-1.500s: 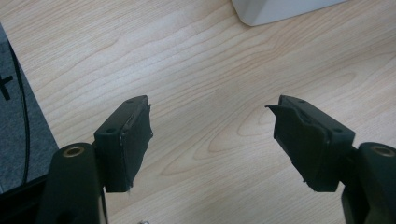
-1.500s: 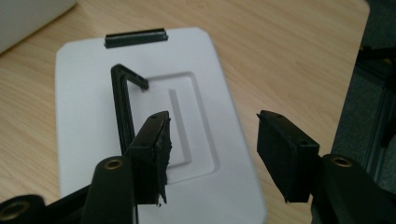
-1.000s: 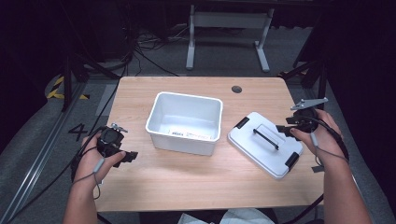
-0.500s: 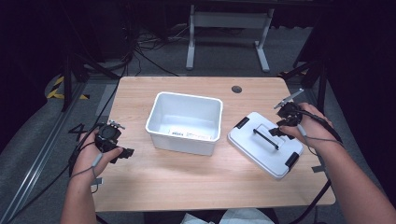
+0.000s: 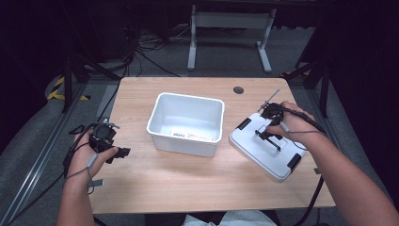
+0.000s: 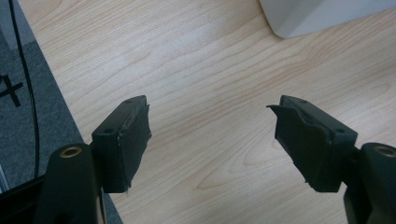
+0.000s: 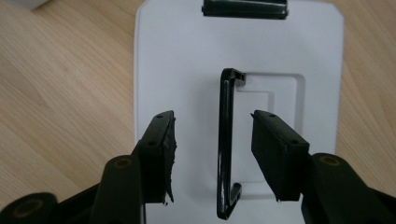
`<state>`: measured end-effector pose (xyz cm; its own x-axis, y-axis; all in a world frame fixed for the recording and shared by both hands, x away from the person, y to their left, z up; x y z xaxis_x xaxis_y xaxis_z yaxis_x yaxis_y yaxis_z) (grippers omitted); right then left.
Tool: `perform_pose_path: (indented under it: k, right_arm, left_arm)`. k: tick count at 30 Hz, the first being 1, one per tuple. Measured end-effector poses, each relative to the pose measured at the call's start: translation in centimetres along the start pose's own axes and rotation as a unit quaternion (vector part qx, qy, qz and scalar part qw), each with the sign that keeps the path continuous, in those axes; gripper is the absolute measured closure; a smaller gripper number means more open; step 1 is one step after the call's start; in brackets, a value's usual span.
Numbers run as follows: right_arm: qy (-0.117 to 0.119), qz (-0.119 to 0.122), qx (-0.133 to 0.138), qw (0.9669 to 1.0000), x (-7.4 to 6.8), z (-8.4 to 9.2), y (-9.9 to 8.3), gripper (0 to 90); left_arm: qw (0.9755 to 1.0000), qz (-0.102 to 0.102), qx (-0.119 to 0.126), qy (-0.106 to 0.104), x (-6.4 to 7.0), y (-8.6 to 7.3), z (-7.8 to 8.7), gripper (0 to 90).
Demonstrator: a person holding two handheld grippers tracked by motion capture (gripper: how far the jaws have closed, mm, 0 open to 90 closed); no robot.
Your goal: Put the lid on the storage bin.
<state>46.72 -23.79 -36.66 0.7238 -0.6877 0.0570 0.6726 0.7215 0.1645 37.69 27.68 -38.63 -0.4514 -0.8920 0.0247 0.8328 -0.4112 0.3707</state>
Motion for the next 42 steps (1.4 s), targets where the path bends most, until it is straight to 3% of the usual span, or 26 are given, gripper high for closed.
perform_pose_path:
  k: [5, 12, 18, 29, 36, 42]
  right_arm:
    - [0.000, 0.006, -0.026, 0.9996, 0.0, -1.3, 0.7, 52.3]
    - [0.003, -0.008, -0.068, 0.9976, -0.1, -2.7, 0.7, 65.9]
    - [-0.019, 0.002, -0.079, 0.9967, -0.2, -2.7, 0.9, 74.7]
    - [-0.050, 0.014, -0.097, 0.9939, -0.4, -3.4, 1.1, 69.2]
    - [-0.053, 0.012, -0.115, 0.9918, 0.1, -4.5, 0.8, 81.0]
    - [-0.068, 0.011, -0.106, 0.9920, 0.5, -4.2, 0.7, 84.5]
  left_arm:
    - [1.0000, 0.007, -0.003, -0.001, 0.1, -0.4, 0.0, 27.2]
    - [1.0000, 0.009, -0.001, -0.002, -0.1, -0.6, 0.2, 27.2]
    - [1.0000, 0.005, 0.000, -0.004, -0.2, 0.0, 0.0, 27.1]
    - [0.9999, -0.006, -0.003, -0.011, -0.1, 1.0, -0.4, 26.8]
    - [0.9999, -0.010, -0.007, -0.008, 0.0, 1.0, -0.5, 26.8]
    - [0.9999, -0.004, -0.006, -0.009, -0.2, 0.9, -0.4, 26.7]
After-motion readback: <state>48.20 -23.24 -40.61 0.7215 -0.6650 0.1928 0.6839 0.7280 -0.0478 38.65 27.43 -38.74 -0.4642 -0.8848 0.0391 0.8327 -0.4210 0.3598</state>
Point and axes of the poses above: each handheld gripper's, and its own axes: z roughly backward along the jaws, y roughly out of its top, x roughly to its right, the point moved 1 cm from there along -z, roughly forward along the jaws, and after that the axes turned 3 degrees about -x, right-handed, at the moved point
